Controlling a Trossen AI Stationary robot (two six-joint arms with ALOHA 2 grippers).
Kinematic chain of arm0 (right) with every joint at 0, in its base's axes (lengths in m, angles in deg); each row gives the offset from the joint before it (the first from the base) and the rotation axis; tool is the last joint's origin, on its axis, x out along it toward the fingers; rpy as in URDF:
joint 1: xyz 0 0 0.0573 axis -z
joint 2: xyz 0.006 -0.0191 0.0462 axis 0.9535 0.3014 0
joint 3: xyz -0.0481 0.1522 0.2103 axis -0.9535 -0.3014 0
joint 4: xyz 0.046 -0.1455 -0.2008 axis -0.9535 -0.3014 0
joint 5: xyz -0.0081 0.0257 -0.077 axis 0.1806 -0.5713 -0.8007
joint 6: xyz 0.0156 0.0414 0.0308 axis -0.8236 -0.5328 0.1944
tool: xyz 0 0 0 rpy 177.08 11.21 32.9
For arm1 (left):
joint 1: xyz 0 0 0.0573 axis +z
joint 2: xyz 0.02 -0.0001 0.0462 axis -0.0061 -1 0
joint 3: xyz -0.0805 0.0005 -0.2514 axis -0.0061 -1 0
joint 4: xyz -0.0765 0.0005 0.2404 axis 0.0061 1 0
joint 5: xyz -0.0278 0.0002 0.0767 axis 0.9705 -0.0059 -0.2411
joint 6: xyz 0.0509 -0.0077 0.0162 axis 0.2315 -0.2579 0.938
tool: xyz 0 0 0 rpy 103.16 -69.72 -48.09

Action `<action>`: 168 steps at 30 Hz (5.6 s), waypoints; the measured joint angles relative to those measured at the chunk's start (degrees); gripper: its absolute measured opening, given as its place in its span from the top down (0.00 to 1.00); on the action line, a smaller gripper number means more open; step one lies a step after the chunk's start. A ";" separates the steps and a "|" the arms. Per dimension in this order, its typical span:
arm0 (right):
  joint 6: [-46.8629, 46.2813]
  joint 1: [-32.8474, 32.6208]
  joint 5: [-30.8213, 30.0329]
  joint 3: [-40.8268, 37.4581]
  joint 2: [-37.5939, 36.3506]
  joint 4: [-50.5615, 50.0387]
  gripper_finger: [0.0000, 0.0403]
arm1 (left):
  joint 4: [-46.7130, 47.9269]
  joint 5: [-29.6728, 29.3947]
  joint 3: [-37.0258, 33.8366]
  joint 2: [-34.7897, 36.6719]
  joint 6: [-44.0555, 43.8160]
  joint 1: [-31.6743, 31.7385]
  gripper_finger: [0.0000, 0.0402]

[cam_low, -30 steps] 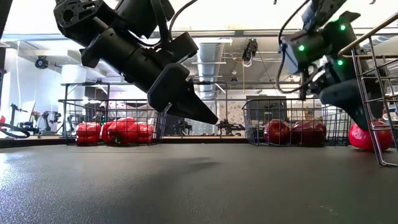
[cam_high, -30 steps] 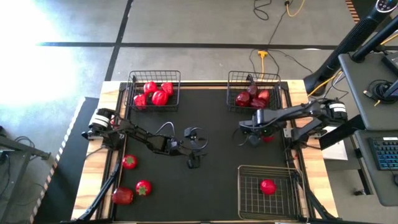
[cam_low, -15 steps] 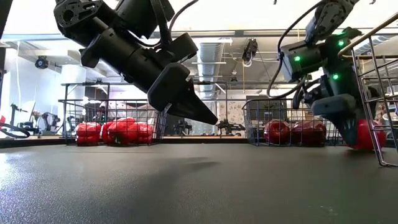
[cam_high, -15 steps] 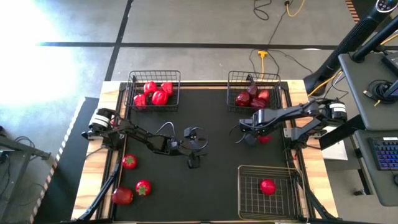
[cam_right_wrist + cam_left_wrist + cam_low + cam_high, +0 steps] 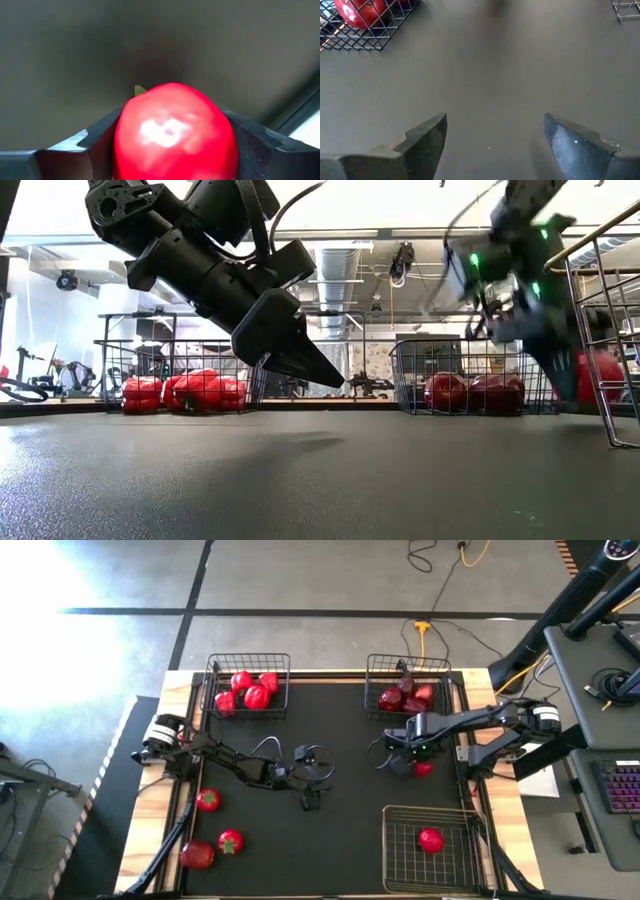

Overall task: Sort produce into baskets
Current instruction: Put the tomato into the gold wire basket

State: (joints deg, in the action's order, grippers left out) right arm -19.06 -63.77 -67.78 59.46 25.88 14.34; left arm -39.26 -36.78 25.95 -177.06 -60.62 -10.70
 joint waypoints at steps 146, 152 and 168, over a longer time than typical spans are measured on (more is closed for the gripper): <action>35.90 -29.33 -29.68 35.44 22.59 12.29 0.09 | 76.52 11.58 16.87 4.81 -74.88 -37.06 0.22; 34.05 -29.46 -28.50 35.44 22.59 11.99 0.09 | 67.93 5.49 15.23 4.81 -66.92 -33.33 0.22; 45.06 -29.36 -28.58 35.75 31.81 23.05 0.09 | 35.67 -15.23 4.97 4.59 -42.32 -21.20 0.22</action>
State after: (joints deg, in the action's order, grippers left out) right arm 26.00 -93.13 -96.36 95.21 57.69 37.39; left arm -3.59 -52.01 30.91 -172.47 -102.94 -31.90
